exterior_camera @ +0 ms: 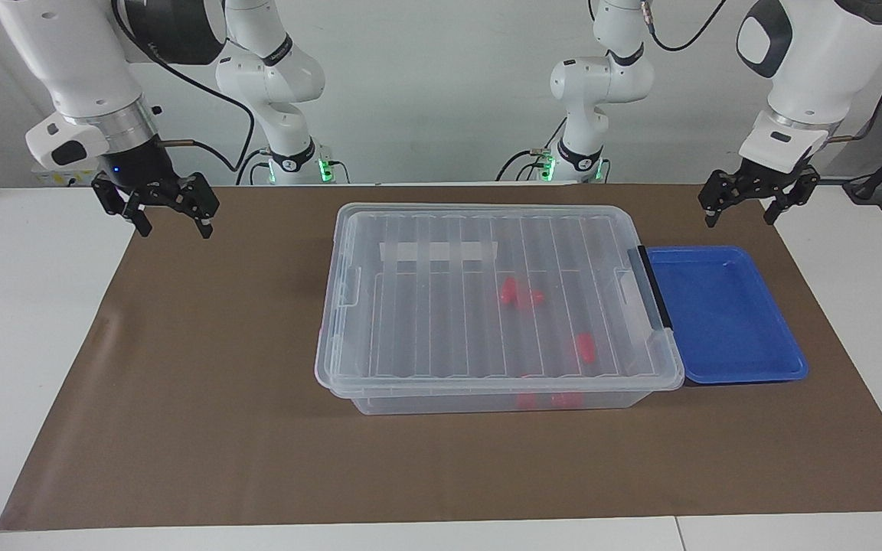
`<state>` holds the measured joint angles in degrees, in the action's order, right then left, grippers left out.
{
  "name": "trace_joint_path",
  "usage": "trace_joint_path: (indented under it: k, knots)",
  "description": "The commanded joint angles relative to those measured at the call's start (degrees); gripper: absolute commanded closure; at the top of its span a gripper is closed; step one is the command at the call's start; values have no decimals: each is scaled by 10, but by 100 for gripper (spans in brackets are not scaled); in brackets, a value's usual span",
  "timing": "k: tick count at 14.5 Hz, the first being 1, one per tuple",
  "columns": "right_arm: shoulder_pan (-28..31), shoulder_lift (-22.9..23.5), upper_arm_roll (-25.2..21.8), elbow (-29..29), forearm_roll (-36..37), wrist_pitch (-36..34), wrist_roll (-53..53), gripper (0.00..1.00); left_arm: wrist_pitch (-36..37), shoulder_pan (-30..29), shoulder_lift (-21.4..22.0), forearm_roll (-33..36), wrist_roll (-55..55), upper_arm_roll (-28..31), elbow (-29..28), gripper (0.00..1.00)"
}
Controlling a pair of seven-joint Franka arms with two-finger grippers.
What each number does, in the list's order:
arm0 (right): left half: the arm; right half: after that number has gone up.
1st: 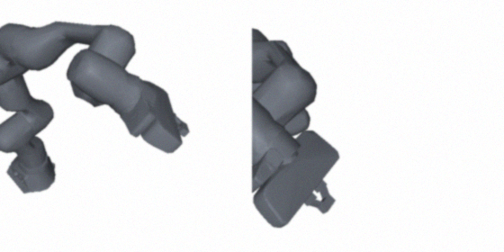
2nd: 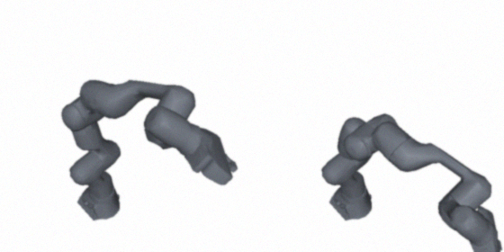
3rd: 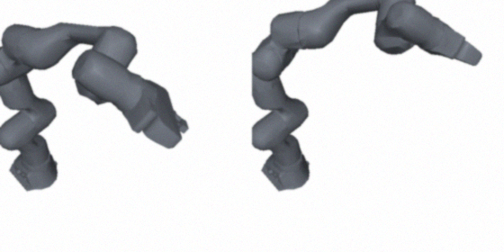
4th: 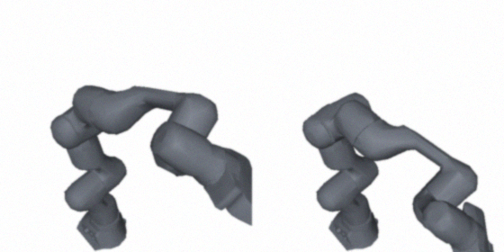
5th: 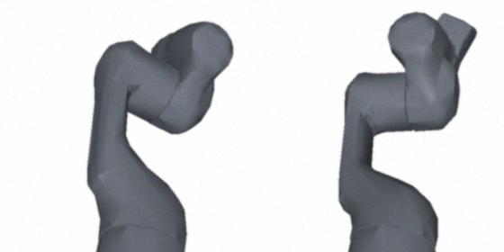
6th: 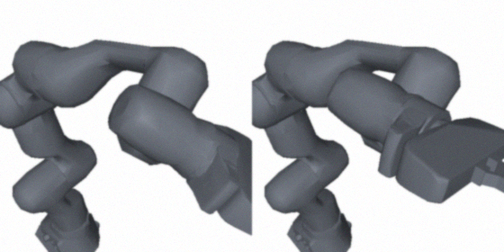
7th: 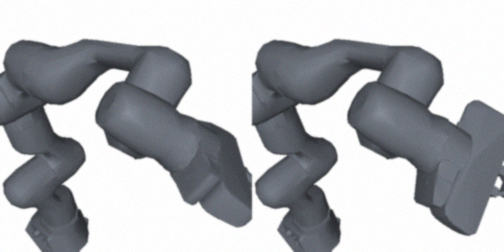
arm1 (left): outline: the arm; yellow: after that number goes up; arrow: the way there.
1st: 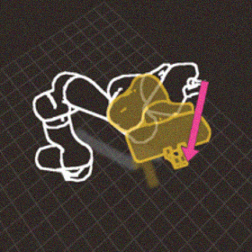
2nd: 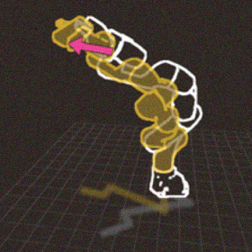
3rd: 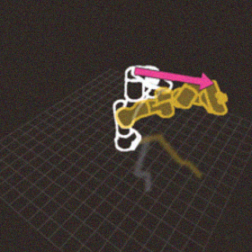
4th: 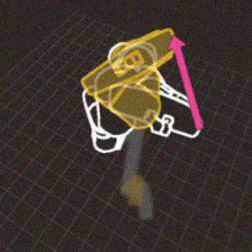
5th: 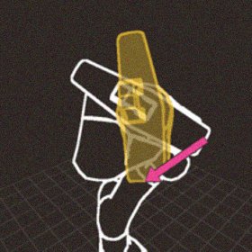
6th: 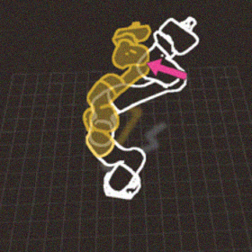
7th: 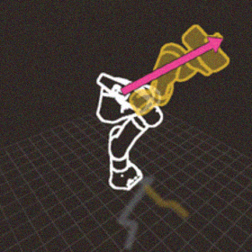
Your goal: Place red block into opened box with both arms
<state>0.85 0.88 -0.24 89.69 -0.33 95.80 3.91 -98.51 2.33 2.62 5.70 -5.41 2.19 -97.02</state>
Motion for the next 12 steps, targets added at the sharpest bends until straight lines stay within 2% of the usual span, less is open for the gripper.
trace_joint_path:
  k: [1,5,12]
  knots:
    - [-2,9,8,-29,14,-39,0,0,11,-35,6,-7,-18,-25,2,0]
    - [-4,-25,9,2,14,-75,1,0,9,-50,6,-7,-20,-45,1,0]
    - [-5,-25,11,-3,31,-88,-1,0,10,-39,6,-7,-20,-41,2,0]
